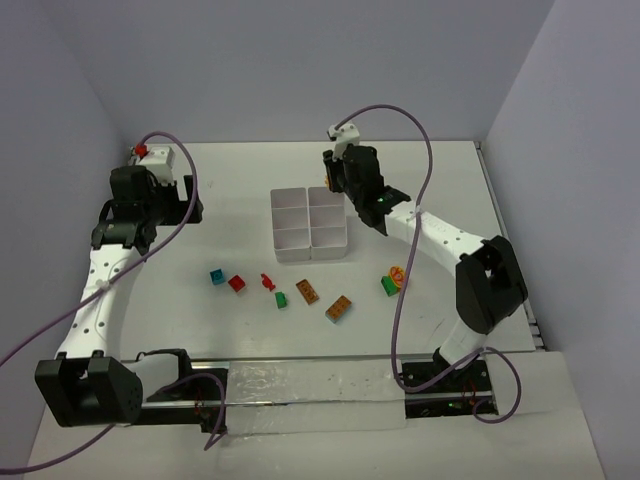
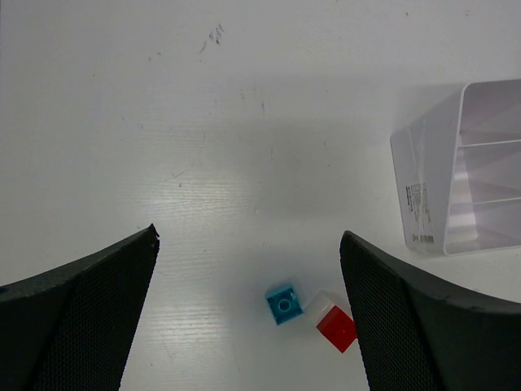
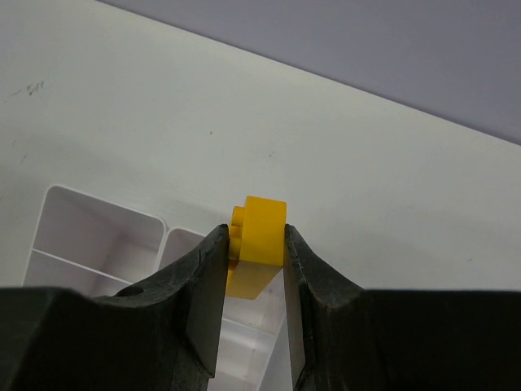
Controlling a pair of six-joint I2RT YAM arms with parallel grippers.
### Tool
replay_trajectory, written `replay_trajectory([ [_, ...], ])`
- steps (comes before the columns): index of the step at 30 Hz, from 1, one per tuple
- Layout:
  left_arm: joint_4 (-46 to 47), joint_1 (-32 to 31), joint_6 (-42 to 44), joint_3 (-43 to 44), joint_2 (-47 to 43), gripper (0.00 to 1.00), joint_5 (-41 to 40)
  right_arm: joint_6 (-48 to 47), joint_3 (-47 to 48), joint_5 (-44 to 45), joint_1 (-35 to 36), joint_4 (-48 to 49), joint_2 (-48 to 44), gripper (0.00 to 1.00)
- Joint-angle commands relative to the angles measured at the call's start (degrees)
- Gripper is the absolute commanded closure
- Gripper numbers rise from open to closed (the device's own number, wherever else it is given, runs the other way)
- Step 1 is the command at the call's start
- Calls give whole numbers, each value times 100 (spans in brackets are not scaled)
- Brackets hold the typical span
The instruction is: Sort the legos into containers by color
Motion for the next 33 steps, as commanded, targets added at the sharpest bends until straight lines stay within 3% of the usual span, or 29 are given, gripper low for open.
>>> replay_trajectory([
  [1, 292, 10, 2, 236, 41, 1, -46, 149, 234, -33, 45, 224, 69, 100],
  [13, 242, 17, 6, 356, 219, 1, -24, 96, -20, -43, 73, 391, 221, 100],
  [26, 237, 17, 33, 361, 294, 1, -77, -59, -125, -84, 144, 493, 317, 91],
  [33, 215, 17, 59, 401, 362, 1, -64, -139, -284, -84, 201, 572, 238, 77],
])
